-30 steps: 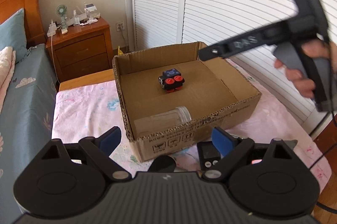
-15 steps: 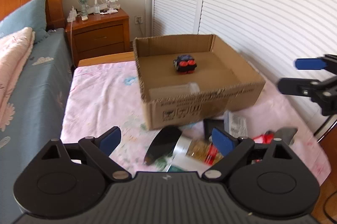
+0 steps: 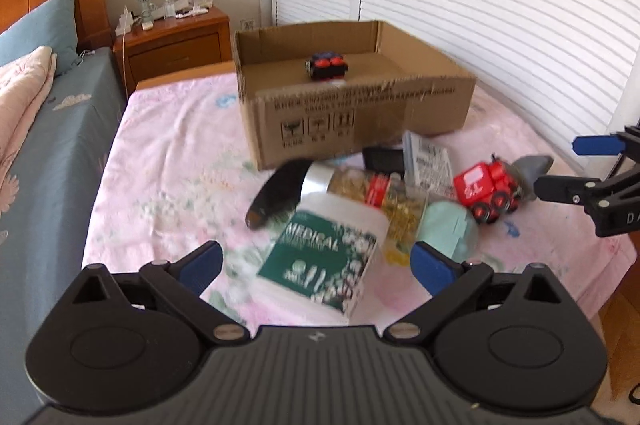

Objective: Organize rigid objects
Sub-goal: 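Withdraw the right tool toward the grey toy dog while the left tool approaches the MEDICAL bottle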

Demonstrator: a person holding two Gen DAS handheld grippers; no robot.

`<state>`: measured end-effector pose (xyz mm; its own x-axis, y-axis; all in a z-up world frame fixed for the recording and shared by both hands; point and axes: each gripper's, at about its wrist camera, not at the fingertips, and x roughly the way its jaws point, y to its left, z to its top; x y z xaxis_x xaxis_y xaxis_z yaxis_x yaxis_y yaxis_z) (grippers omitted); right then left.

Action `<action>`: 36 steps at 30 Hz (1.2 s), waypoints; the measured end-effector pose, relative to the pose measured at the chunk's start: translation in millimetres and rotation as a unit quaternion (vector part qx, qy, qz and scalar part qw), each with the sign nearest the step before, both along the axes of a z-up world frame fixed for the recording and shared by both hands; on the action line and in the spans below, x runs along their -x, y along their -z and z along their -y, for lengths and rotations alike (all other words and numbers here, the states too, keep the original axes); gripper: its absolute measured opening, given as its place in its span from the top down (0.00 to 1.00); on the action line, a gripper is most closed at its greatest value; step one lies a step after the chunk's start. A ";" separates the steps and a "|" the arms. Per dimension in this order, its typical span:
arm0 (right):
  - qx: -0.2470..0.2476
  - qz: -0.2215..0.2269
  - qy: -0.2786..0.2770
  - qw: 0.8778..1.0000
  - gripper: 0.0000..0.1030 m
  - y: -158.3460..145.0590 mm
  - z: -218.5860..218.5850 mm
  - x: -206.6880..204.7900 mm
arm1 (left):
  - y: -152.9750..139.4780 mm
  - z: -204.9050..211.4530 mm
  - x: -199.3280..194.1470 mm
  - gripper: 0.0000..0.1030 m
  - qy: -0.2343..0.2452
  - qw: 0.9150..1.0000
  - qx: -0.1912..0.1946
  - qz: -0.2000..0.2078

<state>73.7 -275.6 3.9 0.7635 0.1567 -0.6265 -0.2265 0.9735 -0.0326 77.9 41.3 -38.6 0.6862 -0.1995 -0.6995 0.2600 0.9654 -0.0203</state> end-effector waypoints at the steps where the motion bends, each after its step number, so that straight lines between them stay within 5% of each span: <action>1: -0.005 -0.004 0.008 1.000 0.00 4.5 1.2 1.3 | 3.9 0.3 1.4 0.03 -0.002 1.000 -0.004 -0.001; 8: -0.042 -0.020 0.055 0.997 0.00 16.1 12.9 0.4 | 26.0 1.6 4.4 0.03 -0.020 0.999 -0.040 0.001; 16: -0.014 -0.033 0.072 0.997 0.00 23.4 18.2 -11.5 | 38.1 -16.0 1.0 0.03 -0.052 0.998 0.007 -0.027; 36: -0.025 -0.043 0.157 0.986 0.00 31.7 70.9 -22.1 | 40.5 -43.6 -13.2 0.03 -0.132 0.990 -0.014 -0.038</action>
<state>95.7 -346.5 -27.8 0.7230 -0.0464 -0.6893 0.0866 0.9960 0.0239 91.0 84.9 -79.1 0.6573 0.0011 -0.7537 -0.0033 1.0000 -0.0014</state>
